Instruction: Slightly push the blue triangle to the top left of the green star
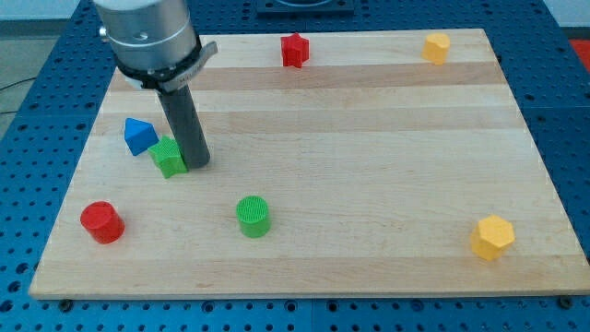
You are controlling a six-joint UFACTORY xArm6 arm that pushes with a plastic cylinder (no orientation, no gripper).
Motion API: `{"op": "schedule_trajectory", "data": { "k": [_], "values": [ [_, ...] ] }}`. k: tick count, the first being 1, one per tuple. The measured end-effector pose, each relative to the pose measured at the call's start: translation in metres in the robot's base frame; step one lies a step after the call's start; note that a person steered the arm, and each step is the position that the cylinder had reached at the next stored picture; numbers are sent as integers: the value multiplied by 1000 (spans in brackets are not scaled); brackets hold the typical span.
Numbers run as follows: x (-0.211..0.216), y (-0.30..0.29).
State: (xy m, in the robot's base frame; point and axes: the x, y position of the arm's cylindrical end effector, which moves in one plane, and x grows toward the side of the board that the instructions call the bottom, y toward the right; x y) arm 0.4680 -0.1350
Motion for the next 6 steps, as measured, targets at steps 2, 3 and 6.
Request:
{"op": "schedule_trajectory", "data": {
  "k": [2,3,6],
  "values": [
    [149,-14],
    [150,-45],
    [55,-118]
  ]
}}
